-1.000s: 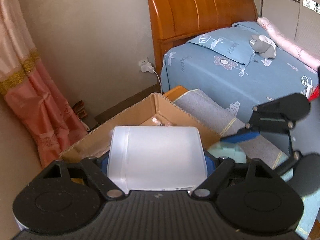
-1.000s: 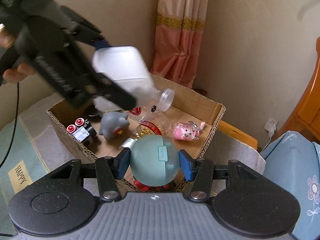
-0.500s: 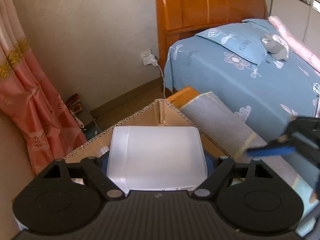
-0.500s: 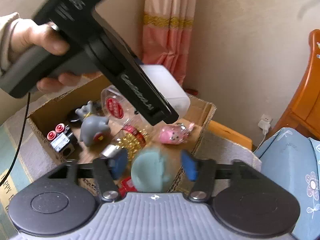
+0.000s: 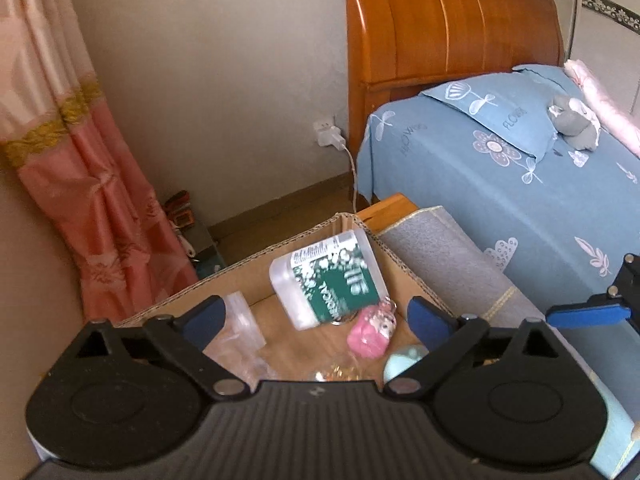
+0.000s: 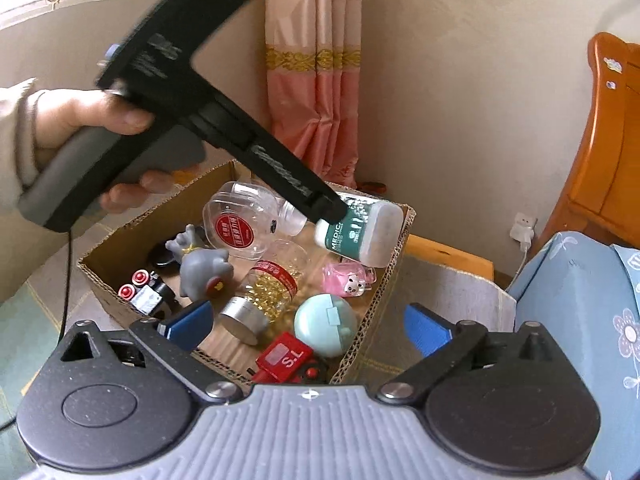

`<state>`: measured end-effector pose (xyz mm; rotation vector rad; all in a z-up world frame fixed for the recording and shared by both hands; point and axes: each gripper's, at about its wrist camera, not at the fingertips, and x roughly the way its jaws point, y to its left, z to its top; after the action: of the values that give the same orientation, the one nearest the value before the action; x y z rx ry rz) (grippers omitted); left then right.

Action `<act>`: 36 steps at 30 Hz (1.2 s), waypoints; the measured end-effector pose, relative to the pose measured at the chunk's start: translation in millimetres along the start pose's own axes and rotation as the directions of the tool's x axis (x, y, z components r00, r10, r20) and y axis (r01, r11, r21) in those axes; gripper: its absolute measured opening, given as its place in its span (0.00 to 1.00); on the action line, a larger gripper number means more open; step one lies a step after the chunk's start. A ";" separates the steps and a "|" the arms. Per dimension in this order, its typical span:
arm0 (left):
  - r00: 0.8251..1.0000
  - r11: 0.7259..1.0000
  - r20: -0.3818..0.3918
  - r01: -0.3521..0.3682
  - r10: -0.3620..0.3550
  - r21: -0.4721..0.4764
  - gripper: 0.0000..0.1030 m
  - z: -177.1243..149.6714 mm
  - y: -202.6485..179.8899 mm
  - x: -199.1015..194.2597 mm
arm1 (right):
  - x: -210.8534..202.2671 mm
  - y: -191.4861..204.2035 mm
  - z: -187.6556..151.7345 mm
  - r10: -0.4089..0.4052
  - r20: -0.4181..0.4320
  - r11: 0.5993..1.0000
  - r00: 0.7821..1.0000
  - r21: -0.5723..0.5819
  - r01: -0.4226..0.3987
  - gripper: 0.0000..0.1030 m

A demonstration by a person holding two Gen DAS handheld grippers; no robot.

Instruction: Organize rigid objects

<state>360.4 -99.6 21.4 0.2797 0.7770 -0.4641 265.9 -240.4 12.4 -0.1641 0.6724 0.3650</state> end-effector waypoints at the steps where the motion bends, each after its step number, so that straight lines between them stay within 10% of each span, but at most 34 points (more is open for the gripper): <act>1: 1.000 1.000 0.007 -0.005 0.005 0.004 0.95 -3.5 -1.1 -8.2 | -3.0 2.4 0.3 -0.005 -0.001 1.000 1.000 0.006 0.005 1.00; 16: 0.979 0.969 0.098 -0.159 0.179 -0.189 0.99 -105.8 -14.5 -134.7 | -45.7 47.0 -14.0 -0.133 -0.077 0.977 0.988 0.156 0.143 1.00; 36: 0.957 0.902 0.001 -0.274 0.291 -0.332 0.99 -188.6 -55.4 -183.1 | -97.6 107.8 -47.5 -0.271 -0.116 0.924 0.956 0.248 0.292 1.00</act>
<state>105.0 -16.3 21.3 0.0647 0.7367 -0.0611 126.9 -180.4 34.2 -0.0211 0.7580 -0.0101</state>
